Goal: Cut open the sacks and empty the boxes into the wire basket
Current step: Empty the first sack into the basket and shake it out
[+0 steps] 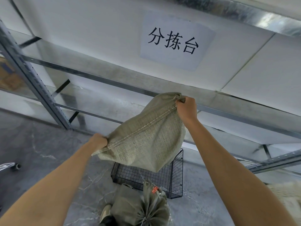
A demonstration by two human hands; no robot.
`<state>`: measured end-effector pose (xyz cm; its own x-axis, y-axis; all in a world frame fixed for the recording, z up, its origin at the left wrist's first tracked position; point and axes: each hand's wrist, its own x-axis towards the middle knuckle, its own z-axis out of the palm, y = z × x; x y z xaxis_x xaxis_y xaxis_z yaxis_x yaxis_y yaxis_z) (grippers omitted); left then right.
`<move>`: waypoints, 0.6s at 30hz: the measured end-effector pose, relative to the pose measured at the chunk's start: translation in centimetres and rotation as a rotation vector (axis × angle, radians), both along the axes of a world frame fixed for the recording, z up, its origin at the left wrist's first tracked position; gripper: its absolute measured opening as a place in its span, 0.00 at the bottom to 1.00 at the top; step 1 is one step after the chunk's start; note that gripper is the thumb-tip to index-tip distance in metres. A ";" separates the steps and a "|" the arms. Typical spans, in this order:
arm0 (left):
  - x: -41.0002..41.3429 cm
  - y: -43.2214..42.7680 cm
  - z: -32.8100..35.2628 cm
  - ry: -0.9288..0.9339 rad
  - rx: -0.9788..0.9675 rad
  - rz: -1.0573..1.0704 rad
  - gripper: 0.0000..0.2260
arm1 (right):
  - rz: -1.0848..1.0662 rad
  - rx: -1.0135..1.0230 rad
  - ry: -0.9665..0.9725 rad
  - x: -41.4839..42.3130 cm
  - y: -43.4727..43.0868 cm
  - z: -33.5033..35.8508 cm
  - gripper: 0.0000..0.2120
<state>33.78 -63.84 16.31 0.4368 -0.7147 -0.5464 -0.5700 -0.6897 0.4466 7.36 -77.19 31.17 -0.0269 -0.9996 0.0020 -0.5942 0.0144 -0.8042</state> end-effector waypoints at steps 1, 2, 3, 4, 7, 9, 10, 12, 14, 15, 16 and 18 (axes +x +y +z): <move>0.1 -0.2 0.2 -0.011 -0.038 0.021 0.05 | -0.012 -0.014 0.014 -0.3 0.0 0.0 0.19; 0.2 -0.5 0.3 -0.017 -0.064 0.038 0.05 | -0.029 -0.029 0.038 -0.6 0.1 0.1 0.19; 0.2 -0.7 0.7 -0.032 -0.089 0.045 0.06 | -0.052 -0.049 0.068 -0.9 0.2 0.2 0.19; 0.1 -1.0 1.4 -0.062 -0.127 0.043 0.08 | -0.080 -0.077 0.098 -1.4 0.2 0.1 0.18; -0.8 -2.6 4.2 -0.156 -0.260 0.017 0.15 | -0.191 -0.171 0.187 -2.9 0.3 0.1 0.13; -1.4 -4.2 6.8 -0.213 -0.384 0.023 0.17 | -0.267 -0.249 0.209 -4.3 -0.1 0.8 0.14; -1.7 -5.1 8.5 -0.230 -0.457 0.024 0.17 | -0.300 -0.285 0.213 -5.2 -0.2 1.5 0.14; -2.6 -7.0 11.9 -0.262 -0.597 0.014 0.17 | -0.366 -0.343 0.213 -6.8 -0.5 2.8 0.14; -3.7 -8.6 14.1 -0.271 -0.731 0.011 0.16 | -0.449 -0.362 0.176 -8.1 -0.7 3.2 0.15; -4.2 -9.2 14.6 -0.289 -0.757 -0.001 0.15 | -0.463 -0.340 0.167 -8.8 -0.8 3.1 0.14; -4.6 -9.8 14.6 -0.335 -0.690 -0.073 0.14 | -0.431 -0.276 0.208 -9.4 -0.8 2.7 0.13; -5.2 -10.4 13.9 -0.427 -0.396 -0.348 0.12 | -0.342 -0.047 0.365 -10.5 -1.0 1.2 0.12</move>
